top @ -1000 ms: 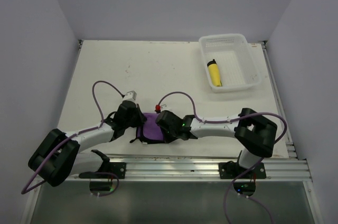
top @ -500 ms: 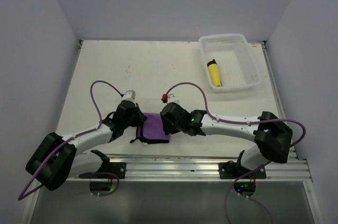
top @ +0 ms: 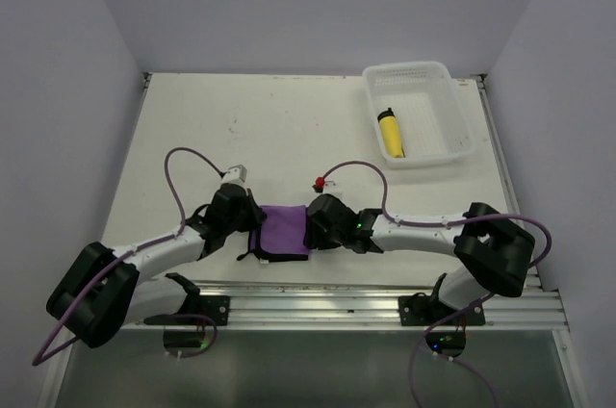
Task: Roll the towels
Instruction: Fold the towel
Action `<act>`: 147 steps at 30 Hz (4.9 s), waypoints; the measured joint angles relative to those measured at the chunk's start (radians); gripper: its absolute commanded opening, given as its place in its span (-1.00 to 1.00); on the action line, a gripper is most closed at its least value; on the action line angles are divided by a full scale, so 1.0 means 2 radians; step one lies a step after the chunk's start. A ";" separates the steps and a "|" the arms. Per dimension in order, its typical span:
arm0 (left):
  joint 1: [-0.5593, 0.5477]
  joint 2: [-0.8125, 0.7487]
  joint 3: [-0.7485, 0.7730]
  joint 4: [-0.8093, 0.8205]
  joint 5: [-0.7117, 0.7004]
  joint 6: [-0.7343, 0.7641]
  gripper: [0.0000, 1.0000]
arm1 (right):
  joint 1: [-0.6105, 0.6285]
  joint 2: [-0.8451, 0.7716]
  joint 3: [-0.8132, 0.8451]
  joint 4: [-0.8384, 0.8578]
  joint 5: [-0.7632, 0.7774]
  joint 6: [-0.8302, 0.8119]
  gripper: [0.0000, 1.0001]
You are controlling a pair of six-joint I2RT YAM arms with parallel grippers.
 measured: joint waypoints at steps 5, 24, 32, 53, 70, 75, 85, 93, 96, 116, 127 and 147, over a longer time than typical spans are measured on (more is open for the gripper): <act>0.000 -0.001 -0.004 0.000 0.000 0.000 -1.00 | 0.000 -0.003 -0.043 0.034 -0.010 0.040 -0.16; 0.000 -0.001 -0.004 0.000 -0.002 0.000 -1.00 | 0.011 -0.007 -0.101 0.165 -0.050 0.136 -0.17; 0.000 -0.001 -0.004 0.000 -0.003 0.000 -1.00 | 0.014 0.006 -0.103 0.178 -0.049 0.149 -0.48; 0.000 -0.042 0.017 -0.025 0.037 -0.003 -1.00 | 0.017 -0.069 -0.004 -0.075 0.031 -0.036 -1.00; -0.031 -0.031 0.014 0.032 0.089 -0.047 -1.00 | 0.019 -0.104 0.032 -0.256 0.134 -0.179 -1.00; -0.048 -0.014 0.012 0.059 0.097 -0.068 -1.00 | 0.027 -0.090 0.032 -0.255 0.144 -0.182 -1.00; -0.149 0.044 0.018 0.117 0.095 -0.113 -1.00 | 0.037 -0.072 0.047 -0.234 0.134 -0.153 -1.00; -0.188 0.092 0.016 0.164 0.092 -0.158 -1.00 | 0.037 -0.068 0.026 -0.184 0.115 -0.097 -1.00; -0.197 0.096 0.016 0.168 0.080 -0.162 -1.00 | 0.037 -0.067 0.008 -0.165 0.107 -0.075 -1.00; -0.245 0.144 0.015 0.169 0.005 -0.190 -1.00 | 0.038 -0.087 -0.036 -0.094 0.090 -0.003 -1.00; -0.245 0.132 0.011 0.157 -0.010 -0.189 -1.00 | 0.038 -0.087 -0.065 -0.035 0.068 0.030 -1.00; -0.246 0.105 0.007 0.130 -0.023 -0.187 -1.00 | 0.031 -0.095 -0.088 0.010 0.067 0.068 -1.00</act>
